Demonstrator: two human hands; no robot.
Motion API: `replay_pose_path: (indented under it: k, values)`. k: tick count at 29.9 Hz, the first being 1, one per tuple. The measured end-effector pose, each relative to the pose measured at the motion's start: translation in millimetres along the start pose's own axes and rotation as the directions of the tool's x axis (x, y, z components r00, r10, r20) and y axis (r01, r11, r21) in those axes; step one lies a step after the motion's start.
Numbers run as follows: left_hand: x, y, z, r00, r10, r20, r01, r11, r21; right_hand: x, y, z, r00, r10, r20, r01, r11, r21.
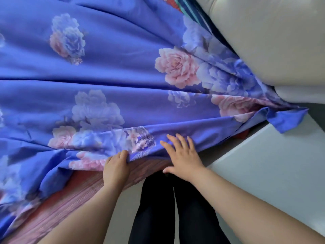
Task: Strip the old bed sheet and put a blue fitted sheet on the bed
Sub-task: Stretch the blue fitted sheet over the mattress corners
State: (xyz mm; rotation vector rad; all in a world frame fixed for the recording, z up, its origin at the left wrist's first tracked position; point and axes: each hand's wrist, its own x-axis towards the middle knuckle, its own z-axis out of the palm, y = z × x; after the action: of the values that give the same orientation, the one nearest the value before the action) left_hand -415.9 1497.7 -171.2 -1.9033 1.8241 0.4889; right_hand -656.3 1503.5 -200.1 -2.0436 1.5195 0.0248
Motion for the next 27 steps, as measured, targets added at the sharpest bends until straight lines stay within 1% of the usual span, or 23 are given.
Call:
replay_pose_path:
  k: [1, 2, 3, 4, 5, 6, 7, 9, 11, 13, 14, 16, 17, 18, 19, 20, 21, 22, 23, 24, 25, 26, 27]
  values:
    - [-4, 0, -1, 0.999, -0.028, 0.03, 0.029, 0.999, -0.038, -1, -10, 8, 0.998, 0.023, 0.051, -0.02, 0.998, -0.059]
    - [-10, 1, -2, 0.997, -0.035, 0.07, 0.038, 0.998, -0.05, 0, -18, 13, 0.998, 0.055, 0.029, -0.052, 0.994, -0.098]
    - [-17, 1, -1, 0.996, -0.002, 0.09, 0.006, 0.999, -0.043, 1, -23, 16, 0.995, 0.088, -0.055, -0.093, 0.99, -0.104]
    - [-26, 1, 0, 0.99, 0.048, 0.131, -0.046, 0.999, -0.017, 2, -26, 19, 0.98, 0.107, -0.168, -0.122, 0.989, -0.085]
    - [-33, 0, 3, 0.983, 0.095, 0.16, -0.094, 0.996, -0.013, 2, -27, 23, 0.962, 0.11, -0.252, -0.129, 0.99, -0.06]
    - [-40, -3, 8, 0.976, 0.129, 0.176, -0.128, 0.992, -0.017, -1, -29, 26, 0.955, 0.1, -0.28, -0.113, 0.993, -0.034]
    - [-45, -6, 16, 0.968, 0.165, 0.189, -0.165, 0.986, -0.02, -6, -31, 31, 0.962, 0.074, -0.264, -0.083, 0.996, -0.026]
    - [-54, -18, 30, 0.955, 0.195, 0.224, -0.207, 0.978, 0.029, -21, -33, 45, 0.986, 0.037, -0.164, -0.044, 0.998, -0.041]
    - [-58, -32, 38, 0.961, 0.126, 0.245, -0.144, 0.988, 0.059, -33, -36, 53, 0.997, 0.072, -0.013, -0.073, 0.997, -0.006]
    - [-62, -46, 43, 0.959, 0.091, 0.267, -0.107, 0.993, 0.048, -41, -39, 60, 0.983, 0.13, 0.13, -0.132, 0.991, 0.003]
    - [-62, -49, 45, 0.955, 0.089, 0.282, -0.103, 0.994, 0.036, -42, -40, 60, 0.971, 0.167, 0.17, -0.168, 0.986, -0.009]
    - [-62, -54, 49, 0.945, 0.099, 0.31, -0.103, 0.995, -0.003, -42, -46, 61, 0.947, 0.275, 0.167, -0.269, 0.961, -0.06]
    - [-60, -57, 51, 0.94, 0.102, 0.324, -0.102, 0.995, -0.019, -40, -49, 61, 0.918, 0.348, 0.191, -0.337, 0.937, -0.089]
    - [-58, -59, 53, 0.927, 0.118, 0.356, -0.106, 0.993, -0.053, -37, -51, 60, 0.875, 0.417, 0.247, -0.402, 0.909, -0.111]
    - [-56, -60, 54, 0.894, 0.157, 0.42, -0.117, 0.986, -0.119, -34, -53, 58, 0.83, 0.463, 0.312, -0.446, 0.886, -0.128]
    - [-56, -61, 55, 0.812, 0.222, 0.54, -0.12, 0.969, -0.218, -31, -54, 57, 0.791, 0.481, 0.378, -0.461, 0.875, -0.148]
    - [-59, -58, 54, 0.669, 0.283, 0.688, -0.091, 0.949, -0.301, -27, -55, 55, 0.762, 0.48, 0.434, -0.455, 0.875, -0.169]
    - [-63, -54, 52, 0.483, 0.304, 0.821, -0.067, 0.948, -0.312, -24, -58, 50, 0.739, 0.475, 0.478, -0.45, 0.876, -0.174]
    - [-68, -51, 53, 0.325, 0.272, 0.906, -0.092, 0.962, -0.256, -19, -59, 44, 0.73, 0.474, 0.492, -0.467, 0.872, -0.147]
    - [-71, -49, 54, 0.245, 0.222, 0.944, -0.154, 0.97, -0.188, -14, -59, 36, 0.738, 0.491, 0.462, -0.518, 0.852, -0.077]
    - [-72, -45, 56, 0.242, 0.179, 0.954, -0.229, 0.966, -0.123, -8, -57, 27, 0.747, 0.535, 0.395, -0.593, 0.805, 0.032]
    - [-71, -40, 56, 0.288, 0.17, 0.942, -0.277, 0.957, -0.088, -3, -53, 18, 0.75, 0.59, 0.3, -0.649, 0.744, 0.16]
    - [-66, -35, 56, 0.387, 0.2, 0.9, -0.281, 0.955, -0.092, 1, -47, 9, 0.747, 0.638, 0.186, -0.662, 0.69, 0.293]
